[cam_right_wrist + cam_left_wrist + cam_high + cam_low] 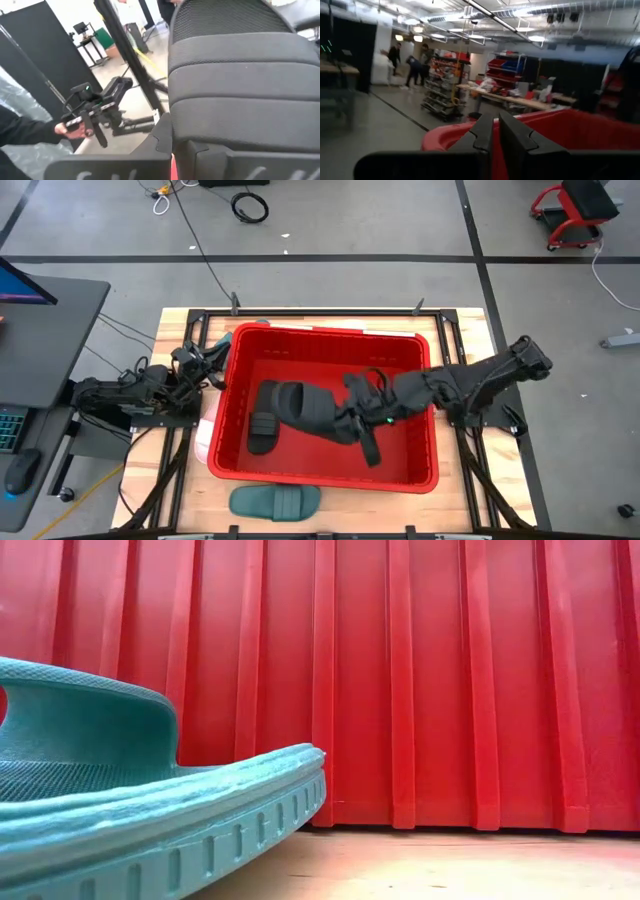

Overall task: Pick and place slides into bin
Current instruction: Put the black slide on top of the other black slide in the container

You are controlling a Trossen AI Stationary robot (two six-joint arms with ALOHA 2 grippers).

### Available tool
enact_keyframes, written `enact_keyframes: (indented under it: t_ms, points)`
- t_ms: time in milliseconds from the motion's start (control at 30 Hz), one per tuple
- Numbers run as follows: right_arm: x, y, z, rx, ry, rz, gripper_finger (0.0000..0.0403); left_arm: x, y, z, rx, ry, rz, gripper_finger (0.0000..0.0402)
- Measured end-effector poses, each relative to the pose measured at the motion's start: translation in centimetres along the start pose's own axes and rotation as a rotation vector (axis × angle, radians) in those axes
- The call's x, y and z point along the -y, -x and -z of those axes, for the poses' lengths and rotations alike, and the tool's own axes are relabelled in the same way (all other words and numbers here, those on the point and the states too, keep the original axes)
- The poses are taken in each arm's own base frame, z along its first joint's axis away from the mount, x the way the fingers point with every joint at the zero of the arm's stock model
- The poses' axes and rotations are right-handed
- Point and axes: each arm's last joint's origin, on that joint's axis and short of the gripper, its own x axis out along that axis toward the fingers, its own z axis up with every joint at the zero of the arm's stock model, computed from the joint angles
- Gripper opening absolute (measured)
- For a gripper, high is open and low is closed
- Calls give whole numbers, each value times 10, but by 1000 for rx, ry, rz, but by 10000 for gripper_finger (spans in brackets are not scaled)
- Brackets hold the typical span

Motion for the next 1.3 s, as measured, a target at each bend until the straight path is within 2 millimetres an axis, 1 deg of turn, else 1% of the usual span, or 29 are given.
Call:
enact_keyframes:
  t_ms: [67, 133, 233, 267, 300, 367, 467, 600, 667, 733, 800, 867, 967, 1100, 1200, 1300]
  points:
    - [10, -8, -2, -1, 26, -27, 8, 0, 0, 0, 0, -67, -3, 30]
    - [23, -21, -4, 20, 47, -63, 8, 0, 0, 0, 0, -109, -4, 28]
    - [44, -40, -6, 53, 54, -153, 9, 0, 0, 0, 1, -113, -4, 30]
    - [52, -46, -8, 75, 56, -185, 9, 0, 0, 0, 1, -78, -1, 32]
    - [59, -50, -10, 93, 62, -210, 8, 0, 0, 0, 2, -1, 10, 34]
    - [71, -55, -15, 132, 75, -252, 8, 2, 0, -1, 0, 215, 51, 38]
    - [86, -56, -23, 174, 91, -268, 8, 2, 0, -1, -9, 476, 65, 40]
    - [104, -52, -31, 210, 91, -201, 10, 2, 0, -1, -17, 745, 64, 36]
    - [112, -50, -35, 225, 93, -178, 8, 2, 0, -1, -21, 826, 64, 33]
    - [119, -48, -40, 254, 96, -162, 8, 3, 0, -1, -26, 785, 90, 30]
    - [124, -46, -45, 288, 73, -140, 8, 5, 1, -5, -21, 740, 186, 31]
    - [130, -46, -48, 319, 51, -125, 9, 7, 2, -12, 11, 732, 303, 37]
    - [136, -44, -53, 357, 39, -138, 9, 9, 4, -21, 67, 709, 431, 55]
    - [138, -39, -60, 407, 10, -167, 7, 12, 4, -41, 59, 676, 538, 100]
    - [137, -37, -63, 431, -9, -195, 9, 14, 5, -60, -3, 576, 589, 143]
    - [133, -37, -64, 438, 4, -233, 8, 15, 3, -79, -81, 438, 573, 185]
